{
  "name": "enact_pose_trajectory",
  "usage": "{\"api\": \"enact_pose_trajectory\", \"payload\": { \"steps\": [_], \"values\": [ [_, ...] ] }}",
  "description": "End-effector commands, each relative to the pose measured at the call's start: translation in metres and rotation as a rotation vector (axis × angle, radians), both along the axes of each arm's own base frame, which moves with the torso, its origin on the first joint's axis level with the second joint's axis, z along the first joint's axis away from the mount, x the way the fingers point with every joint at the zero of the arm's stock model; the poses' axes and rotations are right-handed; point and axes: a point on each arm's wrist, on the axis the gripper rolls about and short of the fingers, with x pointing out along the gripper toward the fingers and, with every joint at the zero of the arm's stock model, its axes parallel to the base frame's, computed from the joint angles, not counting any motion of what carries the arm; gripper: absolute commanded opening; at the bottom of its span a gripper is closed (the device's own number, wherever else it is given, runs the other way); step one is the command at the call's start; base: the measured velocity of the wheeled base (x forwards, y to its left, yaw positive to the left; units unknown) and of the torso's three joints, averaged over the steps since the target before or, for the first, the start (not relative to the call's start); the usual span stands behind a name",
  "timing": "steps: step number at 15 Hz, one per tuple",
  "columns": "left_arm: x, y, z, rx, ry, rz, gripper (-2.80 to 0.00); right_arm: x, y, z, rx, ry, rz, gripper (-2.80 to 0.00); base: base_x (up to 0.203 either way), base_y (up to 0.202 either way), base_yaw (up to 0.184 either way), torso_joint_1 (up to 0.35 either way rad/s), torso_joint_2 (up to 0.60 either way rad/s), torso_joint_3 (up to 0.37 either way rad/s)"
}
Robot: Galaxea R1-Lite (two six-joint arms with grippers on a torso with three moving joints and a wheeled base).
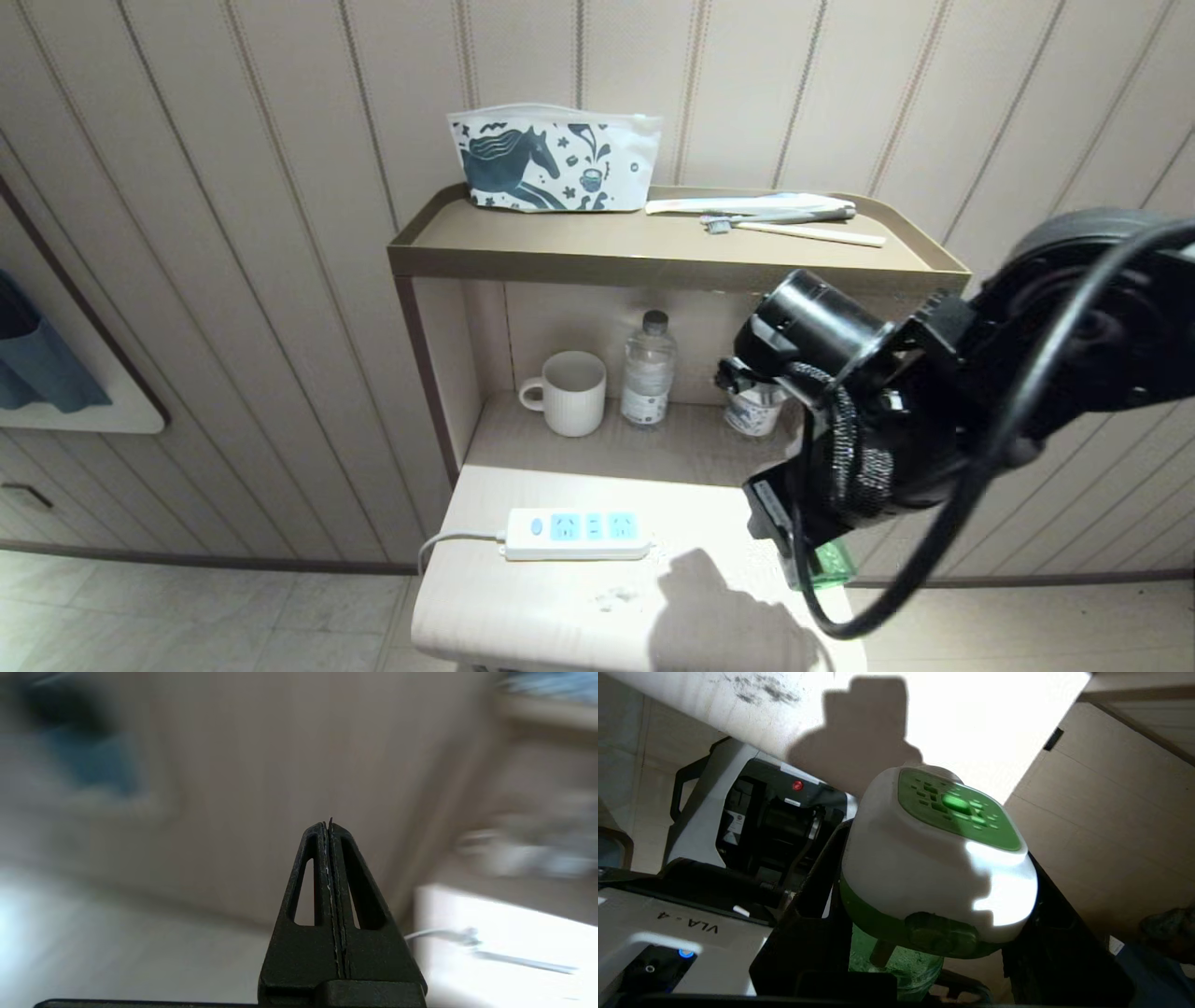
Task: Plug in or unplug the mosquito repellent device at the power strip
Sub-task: Place the mosquito repellent liquid on the table
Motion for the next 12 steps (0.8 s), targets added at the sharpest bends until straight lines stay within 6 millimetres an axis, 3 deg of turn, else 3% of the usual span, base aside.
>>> {"api": "enact_pose_trajectory", "payload": {
  "steps": [1, 3, 5, 7, 9, 12],
  "values": [
    [-0.055, 0.020, -0.036, -0.008, 0.122, 0.261, -2.80, -0.025, -0.023, 0.023, 0.056, -0.059, -0.013, -2.80, 0.000, 0.000, 0.000, 0.000, 0.00, 0.000],
    [-0.059, 0.012, -0.047, -0.056, 0.166, 0.420, -2.80, -0.045, -0.040, 0.036, 0.104, -0.099, -0.038, -2.80, 0.000, 0.000, 0.000, 0.000, 0.00, 0.000],
    [-0.054, 0.000, -0.076, -0.082, 0.254, 0.485, -2.80, -0.067, -0.060, 0.047, 0.151, -0.144, -0.058, -2.80, 0.000, 0.000, 0.000, 0.000, 0.00, 0.000],
    [-0.063, -0.006, -0.113, -0.074, 0.268, 0.387, -2.80, -0.090, -0.080, 0.050, 0.193, -0.195, -0.066, -2.80, 0.000, 0.000, 0.000, 0.000, 0.00, 0.000],
    [-0.054, -0.009, -0.152, -0.036, 0.292, 0.273, -2.80, -0.102, -0.092, 0.041, 0.188, -0.288, -0.103, -2.80, 0.000, 0.000, 0.000, 0.000, 0.00, 0.000],
    [-0.031, -0.015, -0.158, -0.016, 0.132, 0.022, -2.80, -0.114, -0.106, 0.030, 0.139, -0.542, -0.245, -2.80, 0.000, 0.000, 0.000, 0.000, 0.00, 0.000]
  ]
}}
